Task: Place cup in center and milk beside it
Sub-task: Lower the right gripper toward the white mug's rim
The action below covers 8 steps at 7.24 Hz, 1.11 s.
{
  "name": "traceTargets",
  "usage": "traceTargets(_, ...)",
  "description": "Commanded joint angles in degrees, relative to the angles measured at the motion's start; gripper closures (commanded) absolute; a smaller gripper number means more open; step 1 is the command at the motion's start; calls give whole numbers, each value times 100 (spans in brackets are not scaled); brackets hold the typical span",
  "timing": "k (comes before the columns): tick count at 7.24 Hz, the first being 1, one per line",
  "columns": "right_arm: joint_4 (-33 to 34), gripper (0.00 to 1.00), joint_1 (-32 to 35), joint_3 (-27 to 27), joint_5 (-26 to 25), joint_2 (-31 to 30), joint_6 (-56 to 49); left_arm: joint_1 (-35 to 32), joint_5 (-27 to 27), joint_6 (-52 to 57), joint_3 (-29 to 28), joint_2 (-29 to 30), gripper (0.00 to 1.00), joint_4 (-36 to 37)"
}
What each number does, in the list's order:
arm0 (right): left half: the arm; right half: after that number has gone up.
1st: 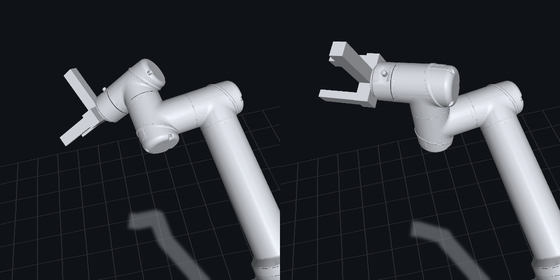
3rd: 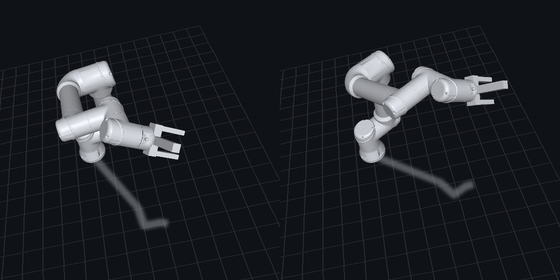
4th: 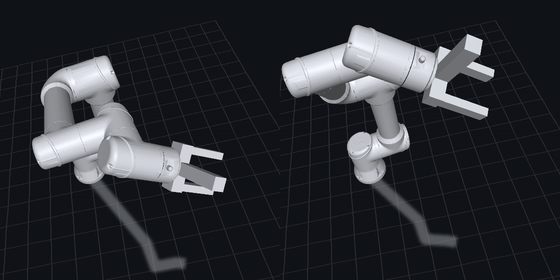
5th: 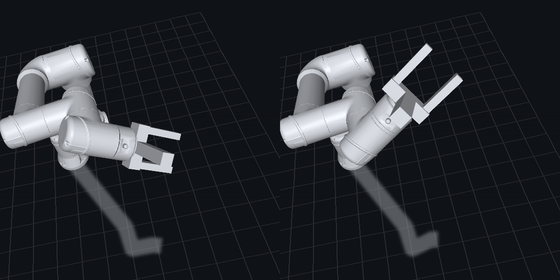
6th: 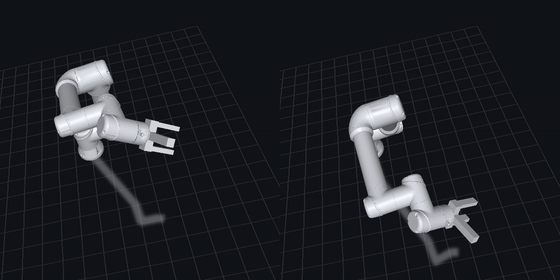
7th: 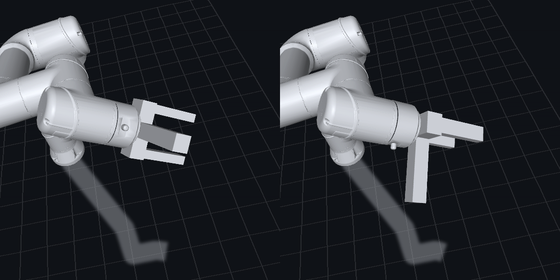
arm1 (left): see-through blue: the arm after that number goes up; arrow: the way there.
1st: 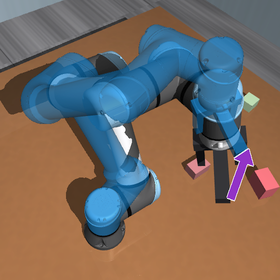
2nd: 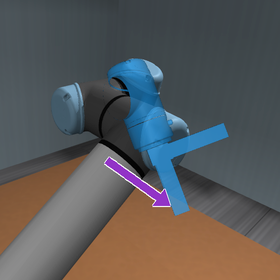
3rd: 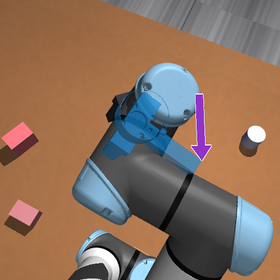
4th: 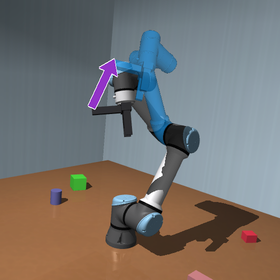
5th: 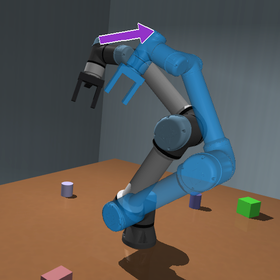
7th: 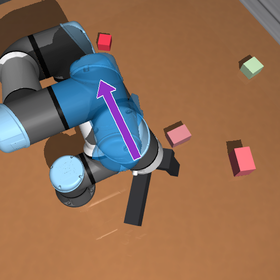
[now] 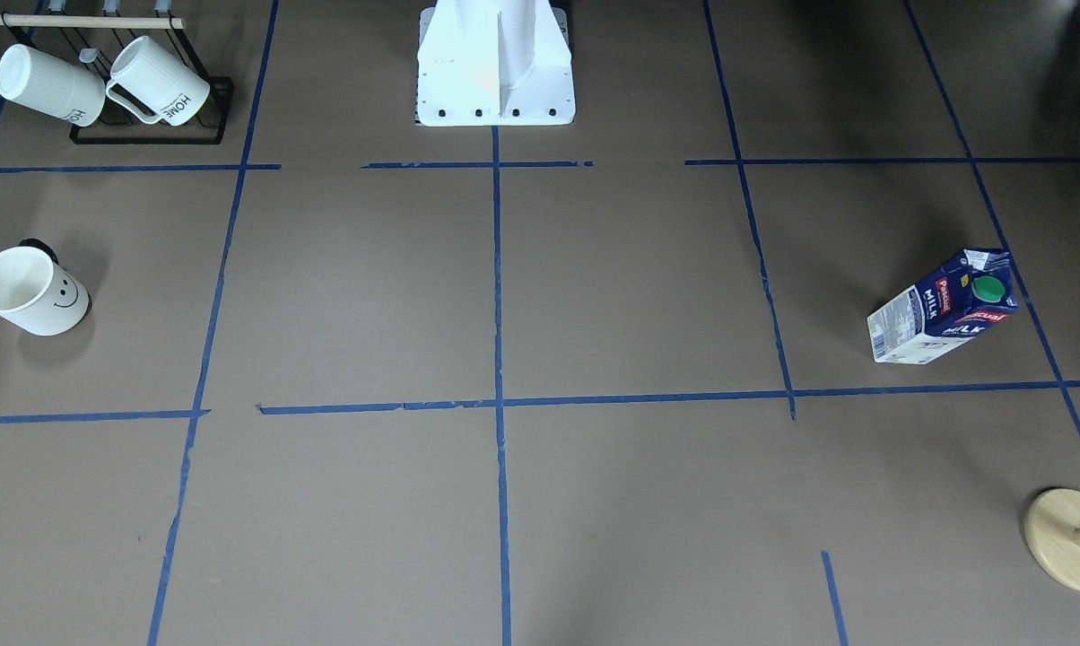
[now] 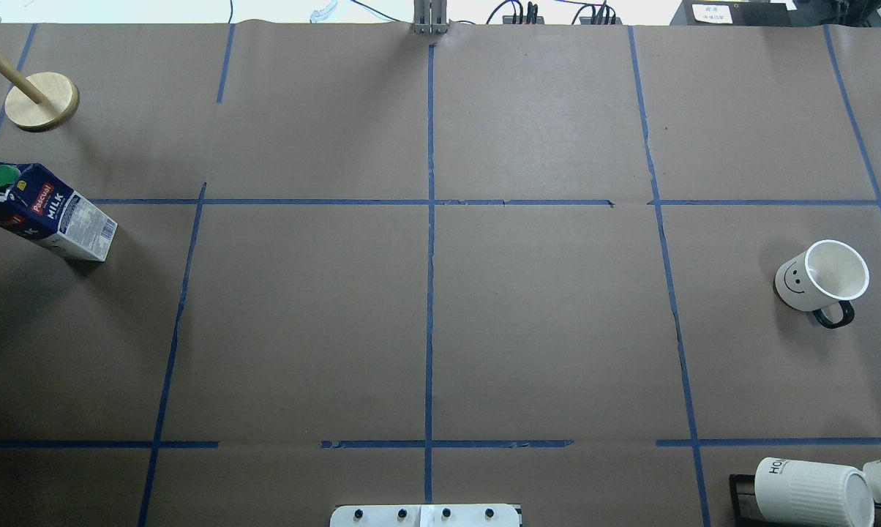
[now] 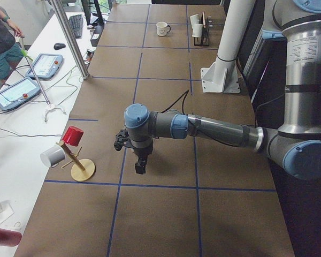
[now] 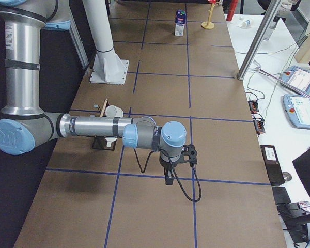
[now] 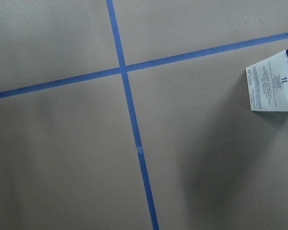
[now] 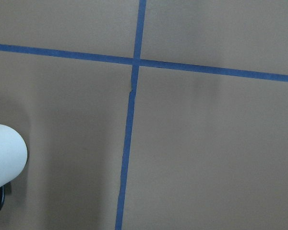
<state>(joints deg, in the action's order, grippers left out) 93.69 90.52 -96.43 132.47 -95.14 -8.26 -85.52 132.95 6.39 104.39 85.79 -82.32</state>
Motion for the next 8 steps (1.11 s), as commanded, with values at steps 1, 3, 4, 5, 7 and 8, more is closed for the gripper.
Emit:
traceTargets(1, -104, 0, -210, 106, -2, 117, -26, 0, 12, 3, -41, 25, 0, -30)
traceTargets(3, -448, 0, -219, 317, -2, 100, 70, 0, 21, 3, 2, 34, 0, -39)
traceTargets(4, -527, 0, -219, 248, -2, 135, 62, 0, 21, -6, -6, 34, 0, -39)
traceTargets(5, -754, 0, -263, 221, 41, 144, 288, 0, 21, -6, -6, 34, 0, -39)
traceTargets(7, -2084, 0, -579, 72, 305, 75, 1391, 0, 21, -6, 11, 26, 0, -30)
traceTargets(8, -2710, 0, -1041, 63, 253, 57, 1789, 0, 30, -6, 11, 26, 0, -30)
